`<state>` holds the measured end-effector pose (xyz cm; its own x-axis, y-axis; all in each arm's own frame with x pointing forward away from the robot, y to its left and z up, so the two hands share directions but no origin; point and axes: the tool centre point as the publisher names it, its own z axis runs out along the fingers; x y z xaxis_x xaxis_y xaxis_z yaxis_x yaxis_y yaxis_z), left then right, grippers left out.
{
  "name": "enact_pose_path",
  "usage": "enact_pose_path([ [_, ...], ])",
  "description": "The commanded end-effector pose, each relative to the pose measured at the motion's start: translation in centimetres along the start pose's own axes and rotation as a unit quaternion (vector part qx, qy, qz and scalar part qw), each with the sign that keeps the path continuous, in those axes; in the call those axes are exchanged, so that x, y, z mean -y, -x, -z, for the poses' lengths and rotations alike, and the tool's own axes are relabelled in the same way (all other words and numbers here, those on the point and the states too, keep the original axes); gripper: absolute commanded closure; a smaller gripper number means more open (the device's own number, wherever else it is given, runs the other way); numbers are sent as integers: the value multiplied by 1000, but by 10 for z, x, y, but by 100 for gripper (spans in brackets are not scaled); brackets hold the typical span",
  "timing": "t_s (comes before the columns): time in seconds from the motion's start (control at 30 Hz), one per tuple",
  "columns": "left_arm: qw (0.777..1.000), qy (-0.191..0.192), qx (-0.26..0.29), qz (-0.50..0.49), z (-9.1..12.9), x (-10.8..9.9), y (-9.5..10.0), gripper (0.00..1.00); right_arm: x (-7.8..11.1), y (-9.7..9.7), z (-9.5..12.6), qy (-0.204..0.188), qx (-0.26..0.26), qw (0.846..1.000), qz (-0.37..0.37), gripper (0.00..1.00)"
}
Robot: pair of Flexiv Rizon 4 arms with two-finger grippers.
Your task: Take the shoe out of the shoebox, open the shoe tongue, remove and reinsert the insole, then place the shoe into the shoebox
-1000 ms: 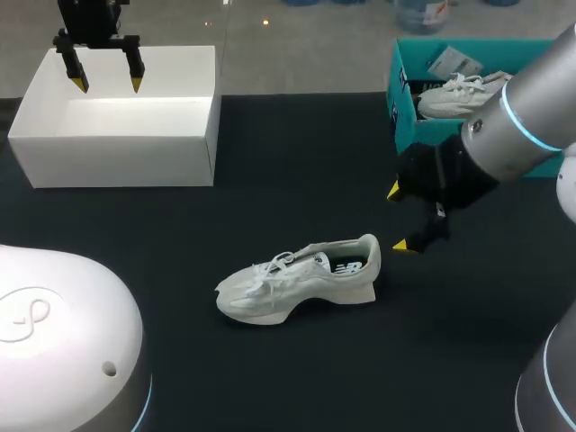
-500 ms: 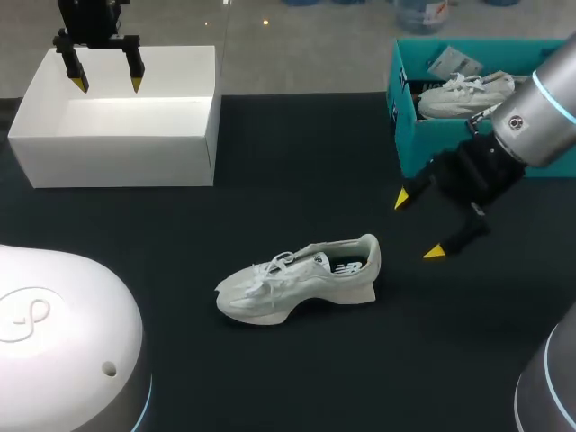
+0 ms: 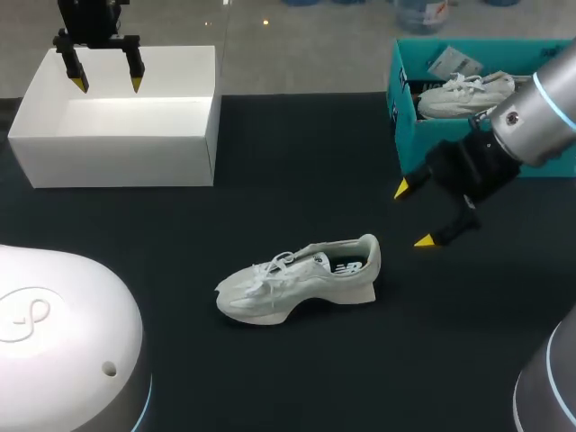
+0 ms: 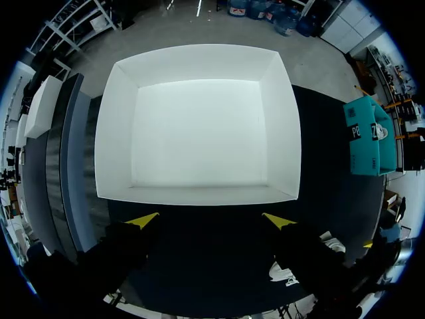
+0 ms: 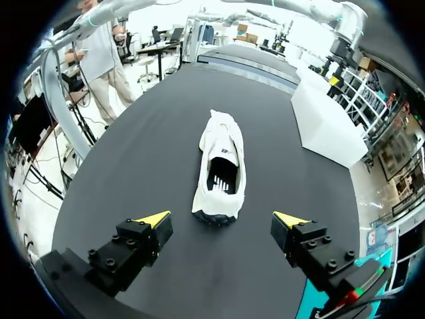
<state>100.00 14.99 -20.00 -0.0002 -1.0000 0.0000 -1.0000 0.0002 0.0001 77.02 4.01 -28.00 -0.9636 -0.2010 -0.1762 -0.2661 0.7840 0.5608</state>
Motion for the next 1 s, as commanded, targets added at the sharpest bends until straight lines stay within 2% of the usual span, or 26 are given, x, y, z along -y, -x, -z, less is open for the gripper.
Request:
enact_pose_path([
  [0.03,1000,0,0,0,0,0,0,0,17,0,-32,60,78,992,-78,0],
  [0.1,1000,0,0,0,0,0,0,0,21,-2,-35,68,86,990,-88,0],
  [0.3,1000,0,0,0,0,0,0,0,33,-15,-53,95,57,987,-113,0],
  [0.43,1000,0,0,0,0,0,0,0,31,-24,-66,113,38,986,-115,0],
  [0.6,1000,0,0,0,0,0,0,0,32,-35,-83,129,40,982,-132,0],
  [1.0,1000,0,0,0,0,0,0,0,40,-20,-113,157,29,979,-125,0],
])
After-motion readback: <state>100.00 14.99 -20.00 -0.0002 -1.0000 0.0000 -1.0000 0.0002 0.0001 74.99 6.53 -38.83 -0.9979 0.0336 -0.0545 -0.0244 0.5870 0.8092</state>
